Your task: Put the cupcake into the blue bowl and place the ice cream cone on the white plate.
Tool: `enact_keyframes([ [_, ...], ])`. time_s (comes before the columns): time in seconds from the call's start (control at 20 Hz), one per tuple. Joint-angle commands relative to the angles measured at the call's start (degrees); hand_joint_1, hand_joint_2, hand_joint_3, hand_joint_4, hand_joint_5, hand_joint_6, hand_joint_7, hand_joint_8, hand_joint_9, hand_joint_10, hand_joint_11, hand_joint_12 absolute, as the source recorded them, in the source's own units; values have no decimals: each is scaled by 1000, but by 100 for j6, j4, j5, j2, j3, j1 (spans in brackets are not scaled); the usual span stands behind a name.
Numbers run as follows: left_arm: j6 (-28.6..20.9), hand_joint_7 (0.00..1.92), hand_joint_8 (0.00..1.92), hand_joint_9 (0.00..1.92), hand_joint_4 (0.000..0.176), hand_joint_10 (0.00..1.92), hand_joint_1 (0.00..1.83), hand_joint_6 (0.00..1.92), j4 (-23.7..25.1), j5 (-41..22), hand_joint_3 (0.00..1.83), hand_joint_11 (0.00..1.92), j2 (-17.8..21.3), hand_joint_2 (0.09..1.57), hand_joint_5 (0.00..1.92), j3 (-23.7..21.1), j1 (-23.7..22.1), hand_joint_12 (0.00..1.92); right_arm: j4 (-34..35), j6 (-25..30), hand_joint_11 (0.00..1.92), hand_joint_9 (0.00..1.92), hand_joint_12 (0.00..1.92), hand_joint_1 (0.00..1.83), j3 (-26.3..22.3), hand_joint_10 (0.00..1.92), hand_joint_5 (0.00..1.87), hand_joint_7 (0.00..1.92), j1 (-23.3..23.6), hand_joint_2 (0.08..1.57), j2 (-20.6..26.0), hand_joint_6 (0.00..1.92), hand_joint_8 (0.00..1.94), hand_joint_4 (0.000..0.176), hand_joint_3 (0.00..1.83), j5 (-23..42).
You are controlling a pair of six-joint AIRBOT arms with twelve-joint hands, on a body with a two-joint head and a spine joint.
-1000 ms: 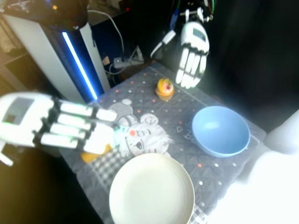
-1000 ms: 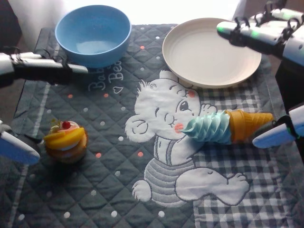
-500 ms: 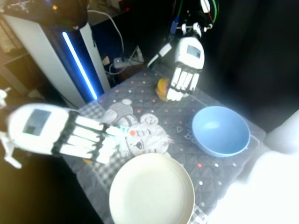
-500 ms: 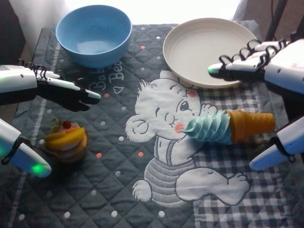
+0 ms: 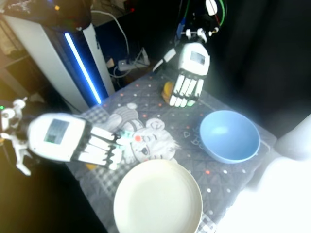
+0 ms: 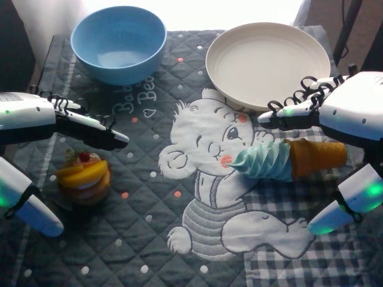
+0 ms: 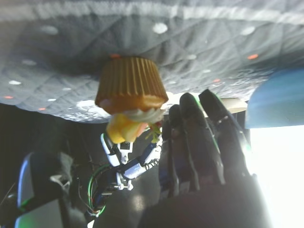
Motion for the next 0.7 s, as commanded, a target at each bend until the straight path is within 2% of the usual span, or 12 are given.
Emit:
enact_keyframes([
  [0.0,-33,504,6,541,0,7,767,1,-203,-345,1,156,-55,676,400,-2,-78,926,100,35,345,557,444,689,41,0,381,596,85,611,-34,2,0,0,1,533],
  [0.15,-33,492,0,545,0,6,756,0,-148,-296,7,173,-96,692,386,18,-80,930,101,42,389,547,310,652,121,1,398,601,85,617,-161,0,1,0,0,479],
  [0.5,-37,490,3,515,0,1,820,1,-85,-206,5,118,-204,718,385,97,-82,954,107,119,414,569,302,647,317,7,407,610,86,635,-402,4,5,0,4,455],
  [0.65,-37,544,2,571,0,9,872,1,-125,-201,1,142,-225,741,421,133,-82,1041,134,164,298,581,536,686,486,0,414,626,86,646,-594,0,0,0,0,413],
])
